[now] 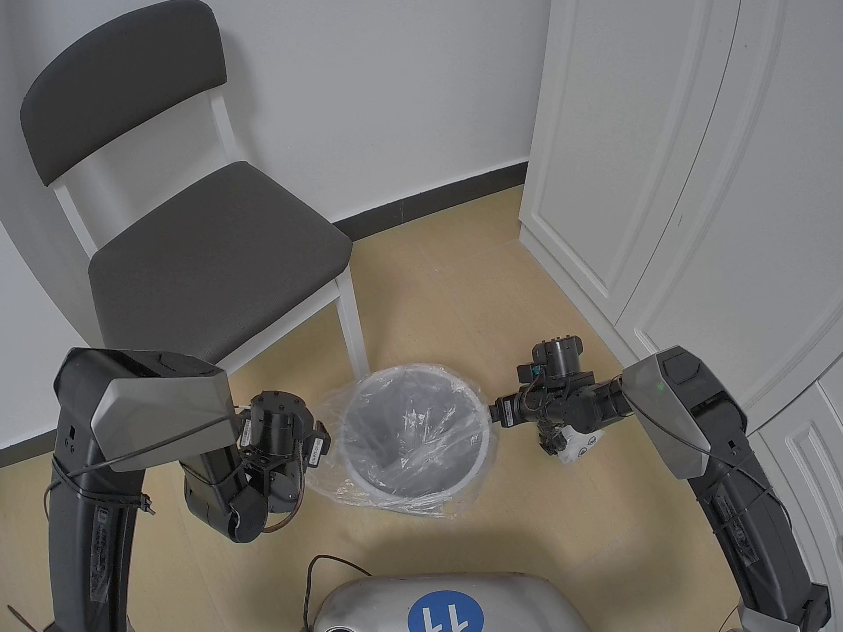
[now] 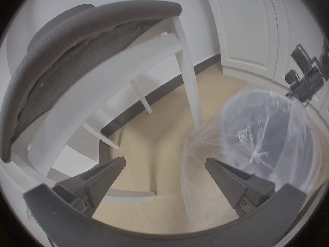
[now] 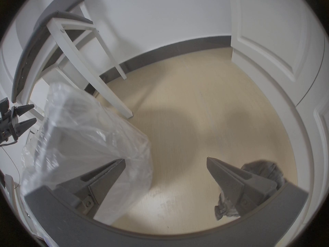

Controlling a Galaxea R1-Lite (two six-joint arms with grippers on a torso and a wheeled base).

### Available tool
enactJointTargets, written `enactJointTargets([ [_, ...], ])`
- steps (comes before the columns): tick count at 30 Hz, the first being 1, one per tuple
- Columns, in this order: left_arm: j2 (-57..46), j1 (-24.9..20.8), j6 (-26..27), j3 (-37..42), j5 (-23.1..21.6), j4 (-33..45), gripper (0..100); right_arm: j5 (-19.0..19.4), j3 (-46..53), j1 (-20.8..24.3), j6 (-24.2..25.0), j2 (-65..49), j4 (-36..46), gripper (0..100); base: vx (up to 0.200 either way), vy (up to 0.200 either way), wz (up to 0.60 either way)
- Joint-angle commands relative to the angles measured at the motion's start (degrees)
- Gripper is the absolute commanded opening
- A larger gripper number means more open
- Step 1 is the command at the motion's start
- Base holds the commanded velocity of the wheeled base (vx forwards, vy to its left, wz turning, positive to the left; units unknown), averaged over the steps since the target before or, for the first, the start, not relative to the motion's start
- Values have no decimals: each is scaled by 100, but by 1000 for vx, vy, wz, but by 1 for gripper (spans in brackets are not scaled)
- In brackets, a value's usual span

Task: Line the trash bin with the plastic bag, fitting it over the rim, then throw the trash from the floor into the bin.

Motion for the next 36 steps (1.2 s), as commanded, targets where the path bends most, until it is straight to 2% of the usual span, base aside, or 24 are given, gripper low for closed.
enactJointTargets([
  [1,267,-21,-1,-7,-54,46,100,-17,-221,13,46,278,141,100,0,0,0],
  [6,522,120,-1,-183,-221,257,100,-52,-316,84,239,453,317,100,0,0,0],
  [16,716,260,-27,-499,-449,503,100,-122,-316,57,283,242,273,100,0,0,0],
  [23,680,331,-18,-1237,-564,1690,100,-105,728,-31,152,-874,150,100,0,0,0],
  [27,680,340,-27,-1571,-564,2208,100,-78,1326,-127,-349,-1454,115,100,0,0,0],
  [31,654,357,-27,-1536,-564,2208,100,-69,1555,-110,-420,-1858,71,100,0,0,0],
  [36,65,322,-352,-895,-564,1866,100,-69,2319,66,-393,-2676,-281,100,0,0,0],
])
